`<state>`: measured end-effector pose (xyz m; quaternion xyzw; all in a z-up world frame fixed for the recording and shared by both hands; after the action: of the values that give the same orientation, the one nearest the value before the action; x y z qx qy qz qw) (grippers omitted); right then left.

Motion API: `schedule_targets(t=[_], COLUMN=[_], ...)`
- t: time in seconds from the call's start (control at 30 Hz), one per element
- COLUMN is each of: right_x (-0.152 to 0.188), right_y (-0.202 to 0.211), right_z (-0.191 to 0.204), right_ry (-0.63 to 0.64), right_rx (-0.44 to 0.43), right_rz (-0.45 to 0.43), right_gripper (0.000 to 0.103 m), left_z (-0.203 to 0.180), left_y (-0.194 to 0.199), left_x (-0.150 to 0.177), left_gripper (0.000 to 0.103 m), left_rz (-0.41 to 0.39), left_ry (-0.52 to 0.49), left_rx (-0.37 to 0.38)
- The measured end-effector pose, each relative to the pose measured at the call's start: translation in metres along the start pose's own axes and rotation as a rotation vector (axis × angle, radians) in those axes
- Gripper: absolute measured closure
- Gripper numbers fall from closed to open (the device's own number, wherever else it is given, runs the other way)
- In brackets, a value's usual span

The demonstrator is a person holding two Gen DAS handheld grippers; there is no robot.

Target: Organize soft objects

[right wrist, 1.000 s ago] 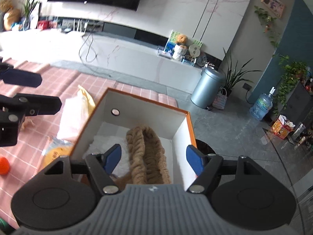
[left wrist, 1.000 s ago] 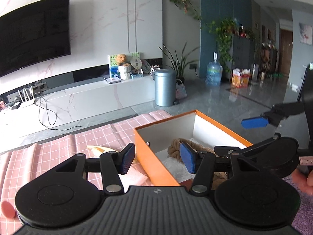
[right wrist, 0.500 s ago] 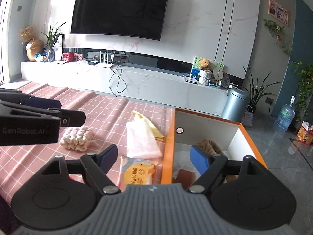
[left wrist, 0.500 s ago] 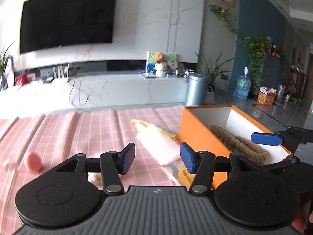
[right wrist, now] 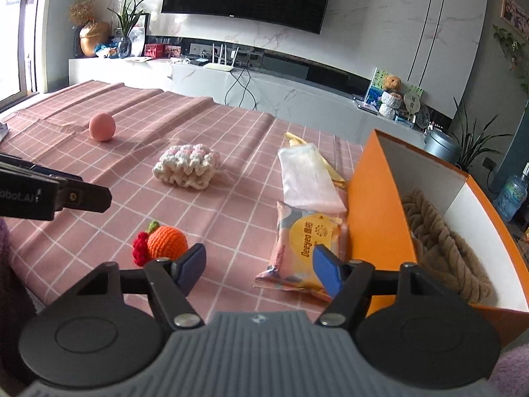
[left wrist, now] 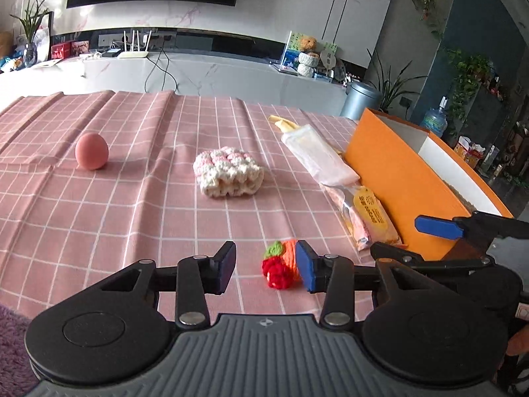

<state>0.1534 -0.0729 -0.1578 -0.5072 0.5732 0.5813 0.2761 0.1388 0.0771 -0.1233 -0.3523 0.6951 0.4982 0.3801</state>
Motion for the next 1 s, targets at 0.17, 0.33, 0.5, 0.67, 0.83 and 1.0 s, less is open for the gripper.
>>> schedule_targets(t=[0.17,0.33,0.5,0.67,0.83,1.0], right_x=[0.009,0.012,0.012,0.014,0.019,0.022], right_y=[-0.002,-0.011,-0.026,-0.038,-0.048,-0.053], right_z=[0.005,0.010,0.006,0.004,0.001,-0.001], right_ry=[-0.032,0.016,-0.030,-0.061,-0.068,-0.073], right_rx=[-0.040,-0.040,-0.070,-0.087,-0.074,-0.072], right_rz=[0.020,0.029,0.045,0.048,0.064,0.071], right_gripper=[0.040,0.057,0.075,0.077,0.078,0.078], left_z=[-0.011,-0.029,-0.035,-0.027,-0.027,-0.027], left_y=[-0.007,-0.019,-0.037,-0.055,-0.067,-0.074], left_x=[0.016,0.019,0.027,0.031,0.037,0.038], left_gripper=[0.054,0.051,0.045,0.041,0.041,0.050], left_rz=[0.042,0.019,0.024,0.055,0.076,0.070], left_ry=[-0.007,-0.111,-0.199,-0.189,-0.200,-0.207], left_rx=[0.063,0.093,0.090,0.059,0.049,0.051])
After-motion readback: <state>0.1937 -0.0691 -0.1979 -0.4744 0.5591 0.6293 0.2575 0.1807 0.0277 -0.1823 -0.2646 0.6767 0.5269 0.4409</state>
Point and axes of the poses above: each gripper's, at about its wrist camera, not at the fingertips, and y roughly against the way its jaws point, z to its left, x to its underside, the point moved 10 cm from there along -y, roughly the way its jaws point, and after that the axes turned 15 degrees about -z, right-handed, at the moved point
